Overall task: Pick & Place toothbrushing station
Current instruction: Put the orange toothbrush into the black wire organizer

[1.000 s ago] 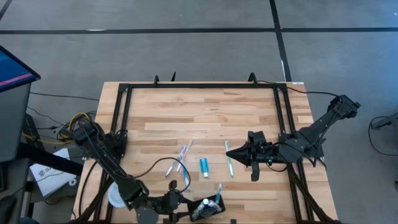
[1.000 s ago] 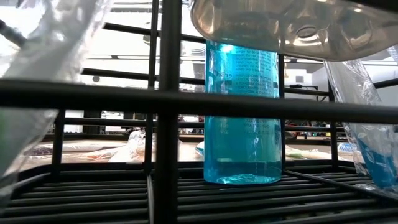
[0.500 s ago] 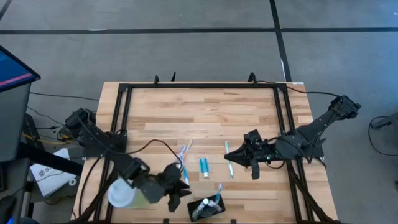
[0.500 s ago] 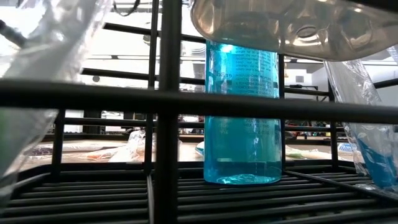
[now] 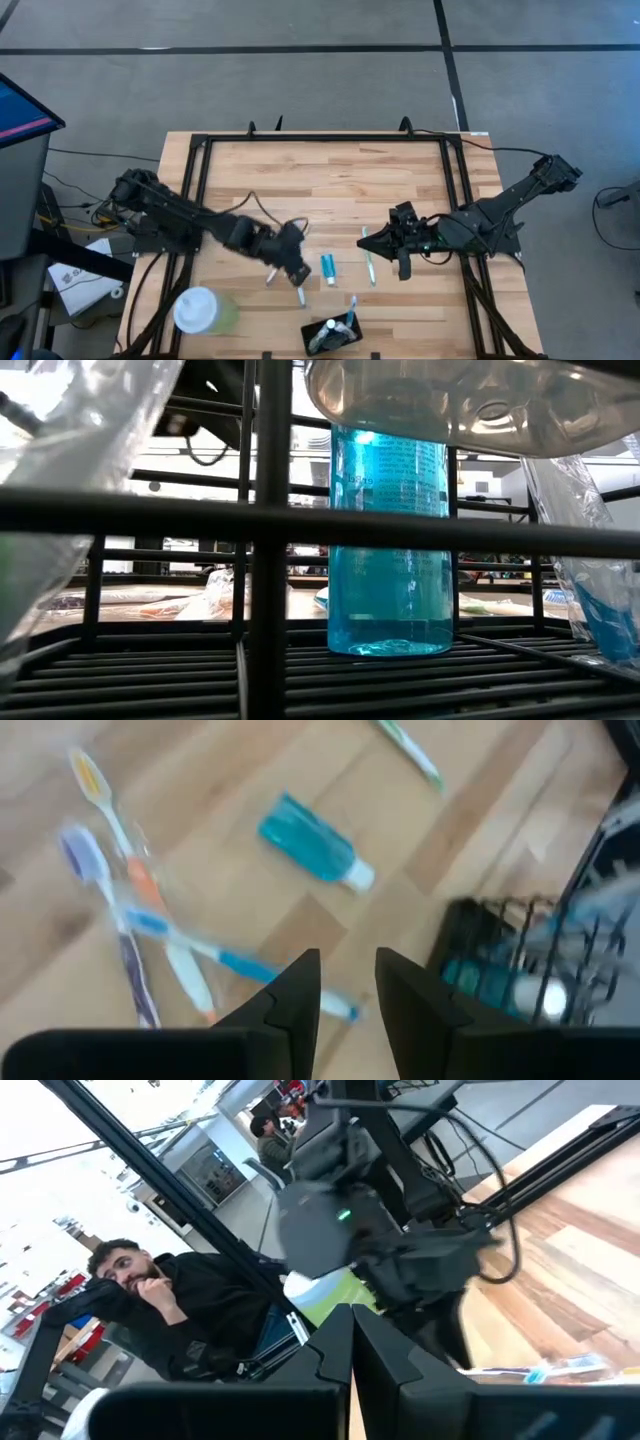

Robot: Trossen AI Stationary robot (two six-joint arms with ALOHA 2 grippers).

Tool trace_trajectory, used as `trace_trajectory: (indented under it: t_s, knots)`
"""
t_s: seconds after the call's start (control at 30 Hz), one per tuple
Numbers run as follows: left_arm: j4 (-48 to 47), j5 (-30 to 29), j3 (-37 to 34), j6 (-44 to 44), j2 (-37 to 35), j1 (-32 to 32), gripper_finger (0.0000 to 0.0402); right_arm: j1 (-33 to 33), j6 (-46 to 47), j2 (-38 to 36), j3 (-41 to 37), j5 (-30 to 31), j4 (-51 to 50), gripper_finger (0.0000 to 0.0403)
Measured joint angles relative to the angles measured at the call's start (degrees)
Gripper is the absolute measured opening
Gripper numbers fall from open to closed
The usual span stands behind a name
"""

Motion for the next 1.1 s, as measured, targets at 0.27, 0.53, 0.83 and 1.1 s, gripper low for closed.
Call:
trace_trajectory:
  t_s: [0.27, 0.53, 0.83, 1.1]
  knots:
    - [-2.7, 4.4, 0.0, 2.8, 1.2, 9.8, 0.0095, -2.0, 0.0, 0.0, 0.0, -0.1, 0.0, 0.0]
    - [-4.1, 7.9, 0.0, 5.6, 8.4, 13.5, 0.0103, -2.0, 0.2, 0.0, 0.0, -0.3, -0.7, 0.0]
    - [-4.2, 8.7, 0.0, 6.5, 13.4, 12.8, 0.0156, -1.3, 0.2, 0.0, 0.0, -1.6, -1.9, 0.0]
    - [-3.3, 8.6, 0.0, 7.6, 13.3, 14.5, 0.0168, -1.2, 0.2, 0.0, 0.0, -1.7, -3.2, 0.0]
